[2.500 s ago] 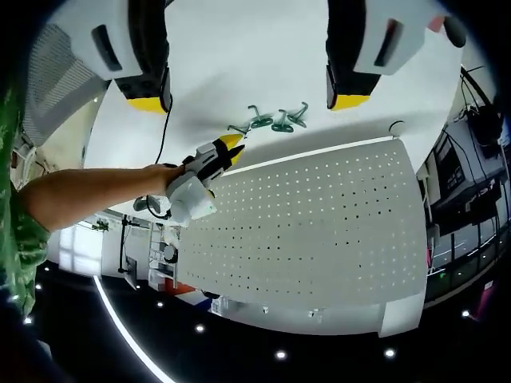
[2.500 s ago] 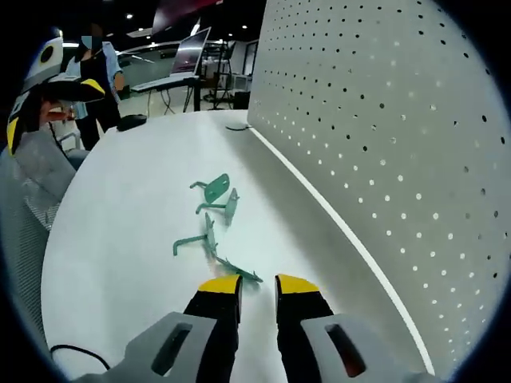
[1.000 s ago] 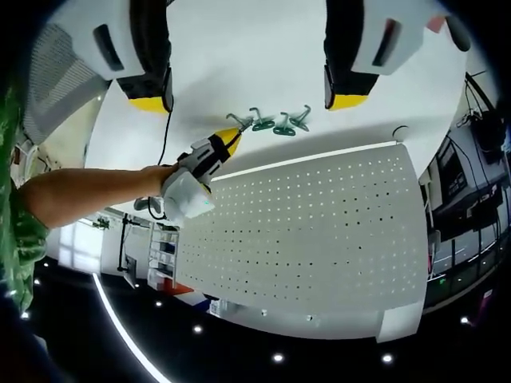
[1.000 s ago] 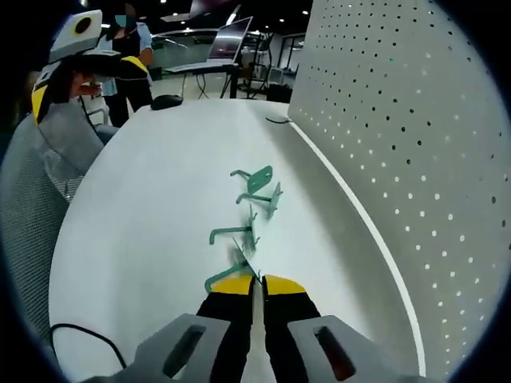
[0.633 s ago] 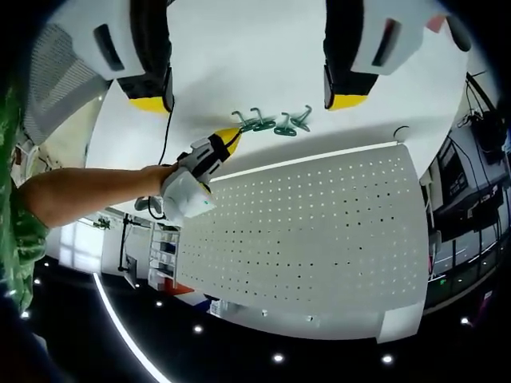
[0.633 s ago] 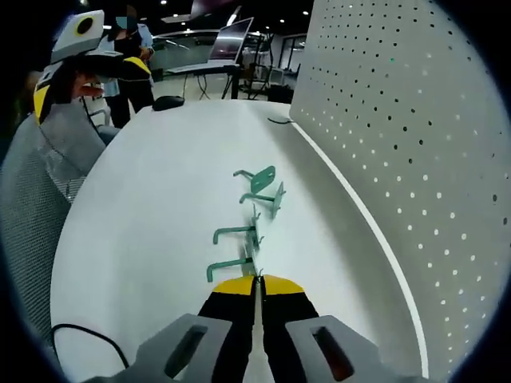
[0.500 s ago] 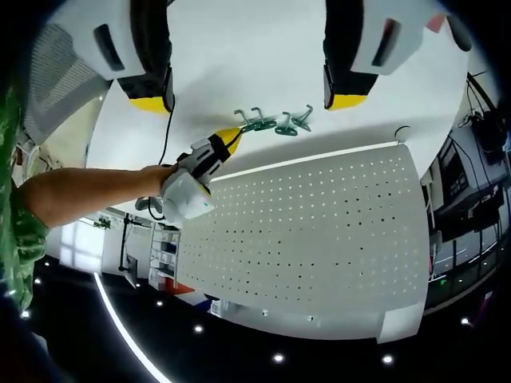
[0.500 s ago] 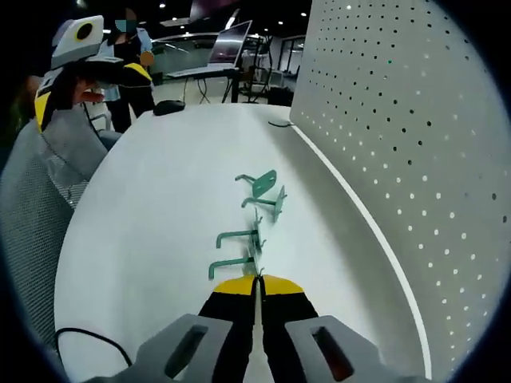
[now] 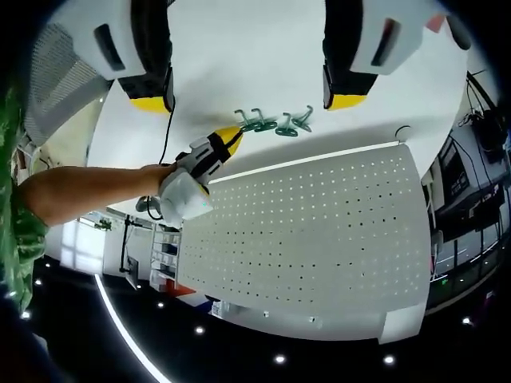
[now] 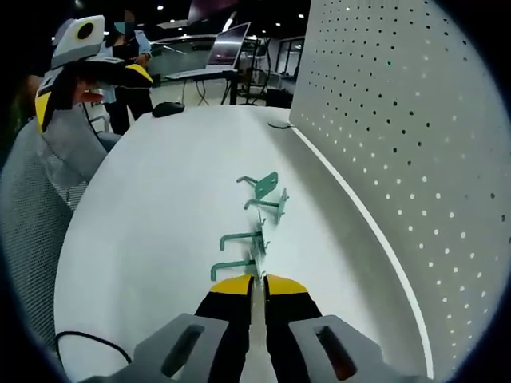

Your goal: Insert the hook assembly into the mounting plate slot until the hook locks in place.

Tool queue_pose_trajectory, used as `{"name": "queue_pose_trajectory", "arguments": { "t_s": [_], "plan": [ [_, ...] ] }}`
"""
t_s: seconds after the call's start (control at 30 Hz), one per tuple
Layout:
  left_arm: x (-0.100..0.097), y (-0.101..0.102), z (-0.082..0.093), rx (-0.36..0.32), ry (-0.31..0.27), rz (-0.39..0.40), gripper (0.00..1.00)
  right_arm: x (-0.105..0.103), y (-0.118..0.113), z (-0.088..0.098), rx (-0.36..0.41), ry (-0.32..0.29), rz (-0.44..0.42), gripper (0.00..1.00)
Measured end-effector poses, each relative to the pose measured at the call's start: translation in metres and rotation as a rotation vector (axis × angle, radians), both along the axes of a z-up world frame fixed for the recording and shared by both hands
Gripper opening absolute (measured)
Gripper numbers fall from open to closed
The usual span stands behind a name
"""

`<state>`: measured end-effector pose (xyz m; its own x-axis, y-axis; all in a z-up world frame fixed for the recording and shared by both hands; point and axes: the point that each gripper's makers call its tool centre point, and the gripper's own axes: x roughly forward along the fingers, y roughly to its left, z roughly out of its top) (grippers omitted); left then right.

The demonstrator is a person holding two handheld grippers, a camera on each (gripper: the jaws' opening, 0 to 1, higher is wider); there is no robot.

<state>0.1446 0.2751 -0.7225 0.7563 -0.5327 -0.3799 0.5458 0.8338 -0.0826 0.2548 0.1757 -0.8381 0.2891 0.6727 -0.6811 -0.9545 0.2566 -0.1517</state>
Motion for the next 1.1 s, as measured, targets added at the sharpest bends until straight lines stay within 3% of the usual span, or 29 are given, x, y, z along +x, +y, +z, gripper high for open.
{"name": "queue_pose_trajectory", "arguments": {
  "t_s": [0.47,1.1],
  "plan": [
    [-0.002,-0.001,0.000,0.001,0.004,-0.007,0.78,0.003,0.002,-0.003,-0.003,-0.010,-0.003,0.01],
    [0.000,-0.009,0.008,-0.011,-0.027,-0.048,0.76,-0.003,0.003,0.019,0.038,0.051,-0.060,0.00]
  ]
}}
